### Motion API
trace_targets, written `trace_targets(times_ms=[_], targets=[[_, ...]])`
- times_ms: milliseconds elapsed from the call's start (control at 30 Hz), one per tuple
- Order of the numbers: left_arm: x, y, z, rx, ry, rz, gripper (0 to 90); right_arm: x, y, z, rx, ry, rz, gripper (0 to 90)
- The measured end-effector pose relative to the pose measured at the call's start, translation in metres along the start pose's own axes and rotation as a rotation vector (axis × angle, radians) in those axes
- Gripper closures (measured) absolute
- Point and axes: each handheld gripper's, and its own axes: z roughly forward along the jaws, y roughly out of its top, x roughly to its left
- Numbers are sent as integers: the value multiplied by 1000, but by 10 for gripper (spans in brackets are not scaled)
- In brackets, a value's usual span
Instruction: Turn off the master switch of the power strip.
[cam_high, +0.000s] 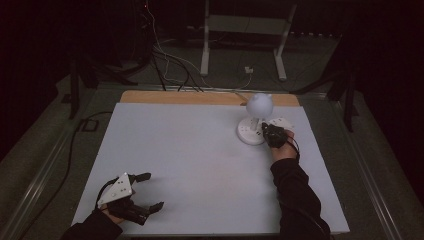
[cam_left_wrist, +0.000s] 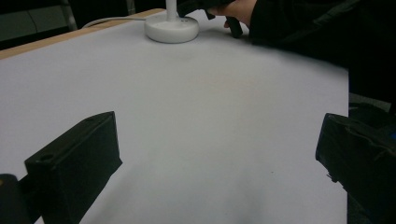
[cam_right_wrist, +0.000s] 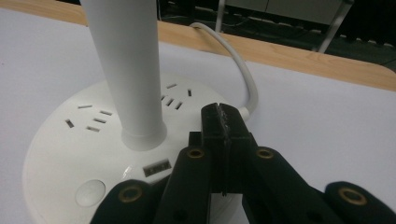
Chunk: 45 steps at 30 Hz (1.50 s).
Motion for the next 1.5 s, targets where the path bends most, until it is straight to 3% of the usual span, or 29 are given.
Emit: trace_targets(times_ms=[200, 633, 667, 733, 800, 867, 1133, 1233, 1300, 1333, 1500], targets=[[0, 0, 0, -2, -1, 0, 4, 1, 2, 1, 22, -7, 3, 900], [0, 0, -1, -7, 3, -3, 4, 1, 2, 0, 12, -3, 3, 900], [1, 1, -1, -9, 3, -5, 4, -1, 2, -2, -9, 10, 14, 898], [1, 1, -1, -12, 4, -8, 4, -1, 4, -3, 8, -4, 14, 897], [1, 1, -1, -15, 6, -9, 4, -4, 6, -10, -29, 11, -6, 862], [2, 1, -1, -13, 6, -10, 4, -7, 10, -14, -49, 19, 19, 848], [1, 1, -1, -14, 8, -7, 4, -11, 20, -22, -51, 14, 25, 764], [1, 1, -1, -14, 6, -7, 4, -13, 22, -25, -59, 24, 38, 663], [1, 1, -1, -12, 4, -6, 4, -14, 23, -27, -72, 32, 44, 551], [1, 1, -1, -13, 4, -6, 4, -16, 26, -28, -67, 38, 40, 426], [1, 1, -2, -16, 5, -5, 4, -17, 27, -32, -75, 46, 44, 311]])
